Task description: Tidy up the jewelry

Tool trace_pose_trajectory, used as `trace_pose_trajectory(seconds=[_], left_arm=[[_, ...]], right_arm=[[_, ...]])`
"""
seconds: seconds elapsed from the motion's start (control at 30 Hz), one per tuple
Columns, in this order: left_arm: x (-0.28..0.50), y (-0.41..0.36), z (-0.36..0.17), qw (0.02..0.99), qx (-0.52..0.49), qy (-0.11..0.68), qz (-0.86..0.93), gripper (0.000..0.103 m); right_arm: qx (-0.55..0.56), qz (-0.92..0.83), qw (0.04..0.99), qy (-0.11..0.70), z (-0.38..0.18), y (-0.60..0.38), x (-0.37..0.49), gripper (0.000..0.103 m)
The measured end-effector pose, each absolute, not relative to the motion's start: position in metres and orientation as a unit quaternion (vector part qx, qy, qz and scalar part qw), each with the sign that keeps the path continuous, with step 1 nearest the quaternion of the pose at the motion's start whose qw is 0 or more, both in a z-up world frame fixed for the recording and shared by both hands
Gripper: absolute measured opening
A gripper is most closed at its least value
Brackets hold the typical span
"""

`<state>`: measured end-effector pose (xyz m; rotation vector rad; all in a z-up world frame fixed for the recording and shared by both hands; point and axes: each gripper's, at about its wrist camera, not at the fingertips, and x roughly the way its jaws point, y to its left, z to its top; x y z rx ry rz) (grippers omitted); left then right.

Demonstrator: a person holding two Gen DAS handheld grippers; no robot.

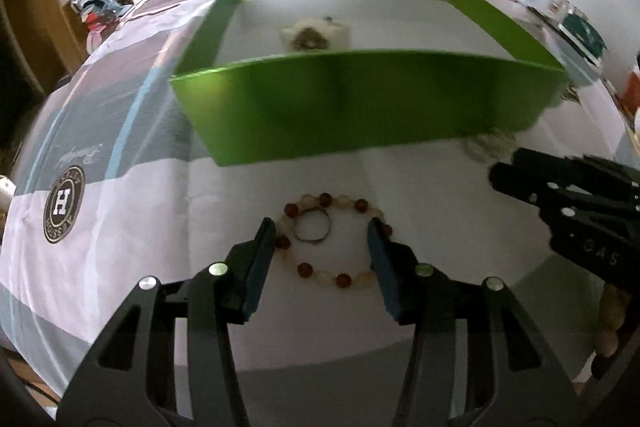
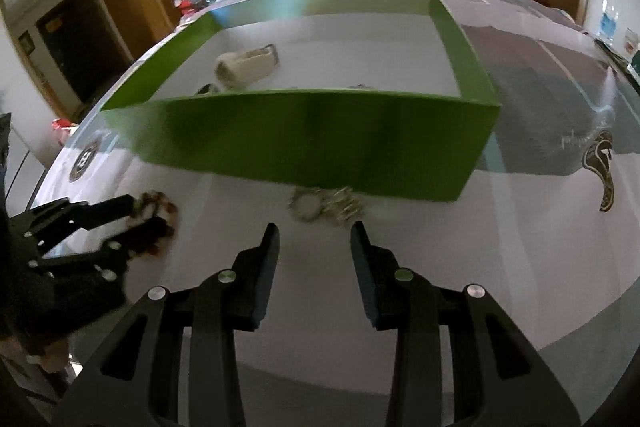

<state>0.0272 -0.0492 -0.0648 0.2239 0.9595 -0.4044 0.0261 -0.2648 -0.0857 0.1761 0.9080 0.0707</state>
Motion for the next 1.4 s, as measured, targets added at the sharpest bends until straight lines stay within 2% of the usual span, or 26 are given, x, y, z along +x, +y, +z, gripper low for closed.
trace_pose_trajectory(seconds=[0.23,0.3,0.7,0.9,1.13,1.2,1.23,1.4], left_arm=[[0.021,-0.053,-0.060,0.867,0.109,0.452,-0.181,0.054],[0.024,-0.053,-0.060,0.867,0.109,0.452,-0.178,0.056],[0.035,-0.037,-0.054,0.874,0.092,0.452,-0.157,0.058],[0.043,-0.020,-0.050,0.878,0.075,0.452,-0.138,0.058],[0.043,-0.019,-0.051,0.877,0.074,0.455,-0.139,0.060],[0.042,-0.020,-0.052,0.876,0.075,0.455,-0.141,0.061],[0.041,-0.020,-0.052,0.876,0.076,0.455,-0.142,0.061],[0.038,-0.019,-0.055,0.872,0.074,0.463,-0.144,0.061]], right_arm=[[0.084,0.011,0.905,0.417,-0.076,-0.268,0.036,0.037],[0.086,0.011,0.905,0.415,-0.077,-0.267,0.043,0.040],[0.063,0.107,0.884,0.451,-0.083,-0.240,0.032,0.040],[0.064,0.051,0.898,0.432,-0.073,-0.259,0.028,0.041],[0.044,0.064,0.894,0.442,-0.083,-0.239,0.040,0.040],[0.043,0.059,0.890,0.449,-0.088,-0.239,0.042,0.025],[0.046,0.062,0.889,0.452,-0.089,-0.240,0.042,0.014],[0.052,0.048,0.894,0.443,-0.082,-0.253,0.027,0.014]])
